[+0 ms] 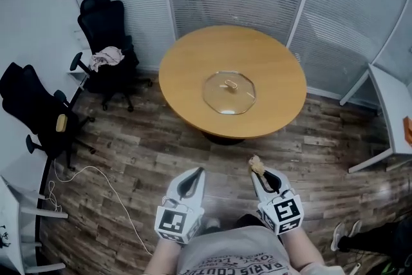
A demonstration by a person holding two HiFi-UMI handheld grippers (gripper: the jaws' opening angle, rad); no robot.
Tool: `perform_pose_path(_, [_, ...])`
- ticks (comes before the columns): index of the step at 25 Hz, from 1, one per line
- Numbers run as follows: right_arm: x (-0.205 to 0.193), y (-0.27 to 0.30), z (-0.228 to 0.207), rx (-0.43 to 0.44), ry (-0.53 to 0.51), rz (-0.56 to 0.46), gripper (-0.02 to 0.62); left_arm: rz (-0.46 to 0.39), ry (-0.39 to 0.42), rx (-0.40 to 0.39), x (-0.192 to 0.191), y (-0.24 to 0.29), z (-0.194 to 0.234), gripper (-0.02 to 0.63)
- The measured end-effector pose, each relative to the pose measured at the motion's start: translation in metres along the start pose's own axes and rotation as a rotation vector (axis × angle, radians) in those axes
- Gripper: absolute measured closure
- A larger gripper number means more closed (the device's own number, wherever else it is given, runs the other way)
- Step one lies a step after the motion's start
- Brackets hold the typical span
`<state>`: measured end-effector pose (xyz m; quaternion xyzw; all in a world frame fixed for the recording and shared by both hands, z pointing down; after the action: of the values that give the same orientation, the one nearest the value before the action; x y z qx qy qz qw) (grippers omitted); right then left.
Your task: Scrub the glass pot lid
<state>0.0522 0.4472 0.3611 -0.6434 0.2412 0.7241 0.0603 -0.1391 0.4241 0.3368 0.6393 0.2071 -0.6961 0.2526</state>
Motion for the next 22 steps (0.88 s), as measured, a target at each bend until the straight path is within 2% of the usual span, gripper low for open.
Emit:
perform_pose_path(4, [0.000, 0.034, -0.020, 0.014, -0.006, 0.004, 0.532, 0.028, 0.006, 0.003, -0.008, 0.031, 0.019, 0.598])
perform_pose_path(9, [0.001, 0.091, -0.067, 0.038, 0.010, -0.007, 0.532, 0.015, 0.029, 0.010, -0.001, 0.093, 0.044, 0.598])
perform_pose_path(13, [0.009, 0.142, -0.117, 0.068, 0.018, -0.011, 0.532, 0.027, 0.042, 0.034, 0.002, 0.154, 0.061, 0.598])
perform_pose_path(17, [0.028, 0.192, -0.176, 0.112, -0.004, -0.012, 0.532, 0.004, 0.027, 0.060, 0.019, 0.228, 0.077, 0.598])
perform_pose_path(22, [0.036, 0.252, -0.245, 0.152, 0.071, 0.018, 0.532, 0.035, 0.013, 0.099, 0.012, 0.311, 0.098, 0.598])
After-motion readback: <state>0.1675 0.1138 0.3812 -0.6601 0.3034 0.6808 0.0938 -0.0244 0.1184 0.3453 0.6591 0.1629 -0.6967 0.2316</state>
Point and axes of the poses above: the fingertips, and each gripper's own axes: y forward along the fingers, z to its left, x out of its top, the point moved 4 cm from there along -y, backward along the fingers, and after that the axes turned 4 degrees about -z, right-handed, at the moved point
